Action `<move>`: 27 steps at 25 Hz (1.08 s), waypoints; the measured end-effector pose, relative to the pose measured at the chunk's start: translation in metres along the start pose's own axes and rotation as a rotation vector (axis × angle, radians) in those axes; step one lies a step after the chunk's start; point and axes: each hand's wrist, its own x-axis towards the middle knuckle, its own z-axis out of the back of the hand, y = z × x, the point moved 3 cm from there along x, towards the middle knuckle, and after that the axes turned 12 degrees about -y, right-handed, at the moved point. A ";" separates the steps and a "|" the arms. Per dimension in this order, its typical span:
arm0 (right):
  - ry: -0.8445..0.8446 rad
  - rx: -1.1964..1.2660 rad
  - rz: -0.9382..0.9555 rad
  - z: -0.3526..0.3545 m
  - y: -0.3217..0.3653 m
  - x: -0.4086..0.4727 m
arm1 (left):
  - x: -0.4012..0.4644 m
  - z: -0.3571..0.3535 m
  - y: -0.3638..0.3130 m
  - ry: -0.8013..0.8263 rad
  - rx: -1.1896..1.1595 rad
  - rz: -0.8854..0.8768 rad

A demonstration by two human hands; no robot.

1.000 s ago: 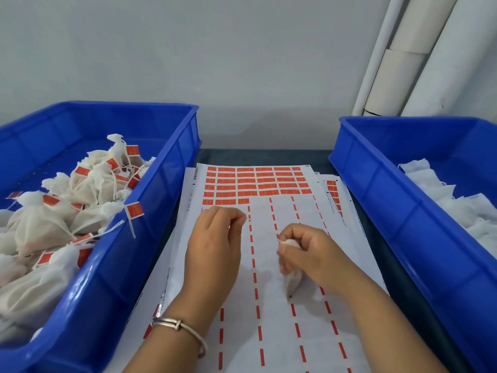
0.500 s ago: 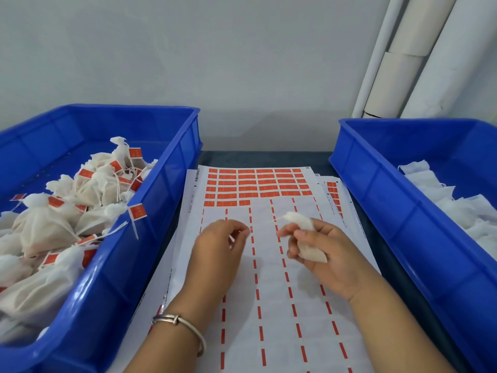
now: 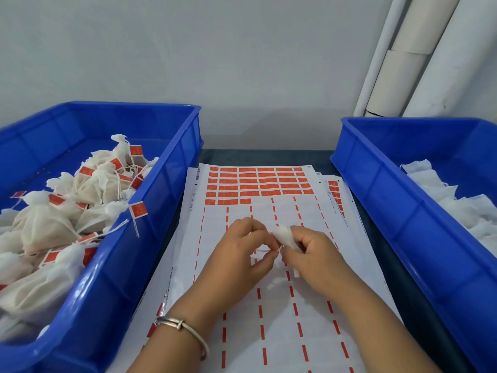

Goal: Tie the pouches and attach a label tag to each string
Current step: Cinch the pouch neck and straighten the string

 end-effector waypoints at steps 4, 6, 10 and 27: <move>0.148 -0.023 0.026 -0.012 0.001 -0.008 | 0.000 -0.002 -0.003 0.012 -0.024 -0.057; 0.178 0.051 0.016 -0.011 0.006 -0.009 | 0.000 -0.002 -0.004 0.033 -0.102 0.000; 0.171 0.120 0.031 -0.008 0.009 -0.010 | 0.001 -0.003 -0.002 0.029 -0.189 0.154; -0.319 0.023 0.309 -0.002 0.017 -0.011 | -0.003 -0.016 0.004 -0.008 -0.932 0.947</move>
